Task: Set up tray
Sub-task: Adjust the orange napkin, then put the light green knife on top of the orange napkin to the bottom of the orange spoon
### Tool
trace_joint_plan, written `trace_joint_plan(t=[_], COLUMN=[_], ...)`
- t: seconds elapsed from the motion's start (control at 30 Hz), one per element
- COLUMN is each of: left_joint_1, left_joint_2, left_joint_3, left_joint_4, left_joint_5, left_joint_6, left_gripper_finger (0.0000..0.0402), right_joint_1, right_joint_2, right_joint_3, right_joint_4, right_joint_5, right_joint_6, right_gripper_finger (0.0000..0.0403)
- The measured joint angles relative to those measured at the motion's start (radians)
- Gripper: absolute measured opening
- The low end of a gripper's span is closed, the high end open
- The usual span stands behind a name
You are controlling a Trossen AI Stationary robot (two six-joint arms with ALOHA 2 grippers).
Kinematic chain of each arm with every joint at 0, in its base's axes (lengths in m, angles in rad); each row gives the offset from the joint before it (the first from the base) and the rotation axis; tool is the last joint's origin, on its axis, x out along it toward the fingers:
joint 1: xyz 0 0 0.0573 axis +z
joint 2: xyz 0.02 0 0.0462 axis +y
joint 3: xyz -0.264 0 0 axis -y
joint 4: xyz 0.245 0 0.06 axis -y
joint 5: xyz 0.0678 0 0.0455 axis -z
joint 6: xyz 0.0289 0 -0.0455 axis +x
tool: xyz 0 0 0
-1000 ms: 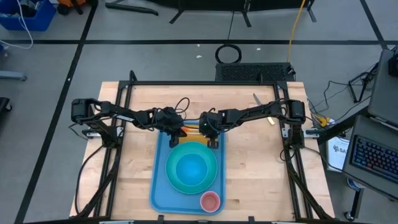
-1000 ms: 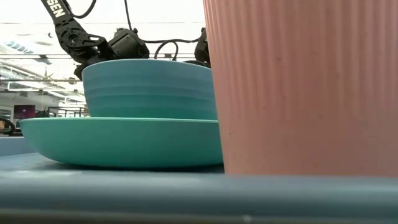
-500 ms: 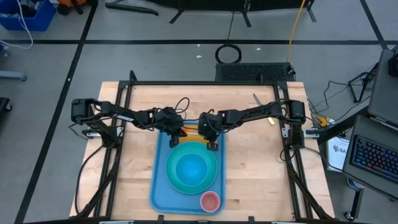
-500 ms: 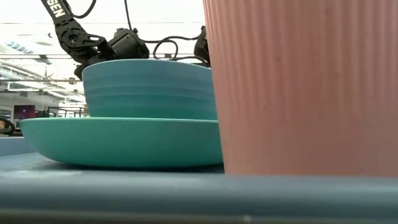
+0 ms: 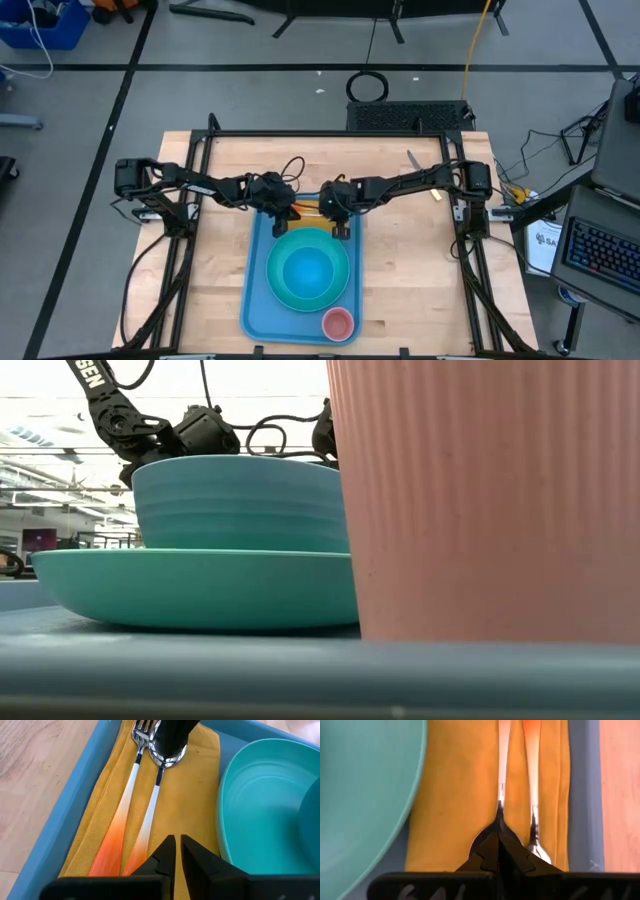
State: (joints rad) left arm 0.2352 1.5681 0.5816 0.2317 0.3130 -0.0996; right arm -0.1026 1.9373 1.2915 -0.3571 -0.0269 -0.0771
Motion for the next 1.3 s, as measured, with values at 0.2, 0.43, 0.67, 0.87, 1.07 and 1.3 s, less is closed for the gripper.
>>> trace_joint_plan(t=[0.2,0.43,0.67,0.87,1.07,1.3], left_joint_1=[0.000,0.000,0.000,0.000,0.000,0.000], left_joint_2=[0.000,0.000,0.000,0.000,0.000,0.000], left_joint_3=[0.000,0.000,0.000,0.000,0.000,0.000], left_joint_4=[0.000,0.001,0.003,0.003,0.003,0.006], left_joint_5=[0.000,0.000,0.000,0.000,0.000,-0.001], left_joint_6=[0.000,-0.001,-0.002,-0.010,-0.010,-0.010], left_gripper_finger=[0.0031,0.0031,0.0031,0.0031,0.0031,0.0031], right_joint_1=[0.000,0.000,-0.002,-0.002,-0.002,-0.003], right_joint_2=[0.000,0.000,0.000,0.000,-0.015,-0.112], right_joint_3=[0.000,0.000,0.000,0.000,0.000,0.000], right_joint_4=[-0.040,-0.036,-0.019,0.003,0.051,0.007], right_joint_5=[-0.001,-0.055,-0.108,-0.103,-0.083,0.203], right_joint_6=[0.012,0.032,0.046,0.038,0.008,0.010], right_gripper_finger=[0.0000,0.0000,0.0000,0.0000,0.0000,0.0000])
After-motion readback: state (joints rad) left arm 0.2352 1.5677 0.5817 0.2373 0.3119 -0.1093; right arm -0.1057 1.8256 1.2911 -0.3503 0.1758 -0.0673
